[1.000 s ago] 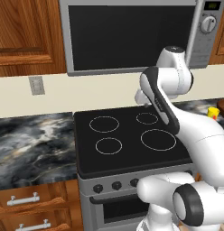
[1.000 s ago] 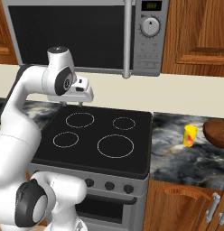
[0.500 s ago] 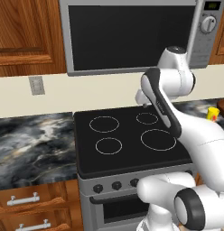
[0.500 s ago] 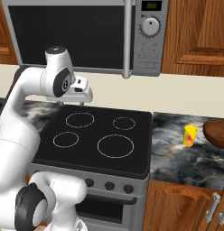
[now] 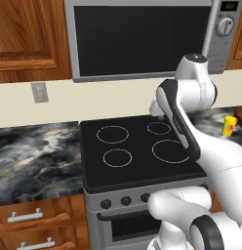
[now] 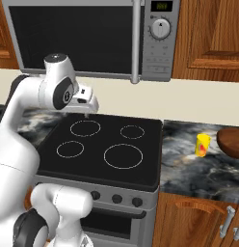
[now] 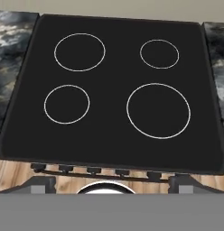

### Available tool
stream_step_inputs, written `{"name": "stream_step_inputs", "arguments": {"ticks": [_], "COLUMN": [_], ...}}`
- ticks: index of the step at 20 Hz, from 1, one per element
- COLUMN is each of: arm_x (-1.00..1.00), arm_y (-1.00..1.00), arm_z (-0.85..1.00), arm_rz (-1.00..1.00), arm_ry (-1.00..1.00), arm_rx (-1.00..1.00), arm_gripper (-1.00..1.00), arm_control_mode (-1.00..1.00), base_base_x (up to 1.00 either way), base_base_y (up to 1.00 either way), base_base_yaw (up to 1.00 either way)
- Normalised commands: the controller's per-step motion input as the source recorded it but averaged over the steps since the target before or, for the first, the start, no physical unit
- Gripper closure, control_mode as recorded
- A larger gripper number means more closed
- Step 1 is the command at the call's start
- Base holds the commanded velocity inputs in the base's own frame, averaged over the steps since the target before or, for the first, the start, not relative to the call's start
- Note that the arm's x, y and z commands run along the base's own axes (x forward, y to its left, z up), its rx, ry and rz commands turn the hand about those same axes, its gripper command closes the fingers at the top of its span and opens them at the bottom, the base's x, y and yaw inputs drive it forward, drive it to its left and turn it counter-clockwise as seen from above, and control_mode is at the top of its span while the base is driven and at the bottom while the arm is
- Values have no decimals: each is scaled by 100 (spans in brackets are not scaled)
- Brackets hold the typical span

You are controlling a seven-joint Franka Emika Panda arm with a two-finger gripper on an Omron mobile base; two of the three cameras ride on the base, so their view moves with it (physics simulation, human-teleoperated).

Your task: Pick the cup and bowl from the counter and place them on the counter next to the sink.

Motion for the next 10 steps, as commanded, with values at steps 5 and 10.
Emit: {"name": "stream_step_inputs", "arguments": {"ticks": [5,10], "arm_x": [-10,0], "arm_y": [-30,-39], "arm_z": [0,3], "arm_rz": [-10,-9], "arm_ry": [2,5], "arm_rx": [0,0], "arm_gripper": [-100,-100], "arm_control_mode": [-100,-100], "base_base_x": [0,0], "base_base_y": [0,0], "base_base_yaw": [0,0]}}
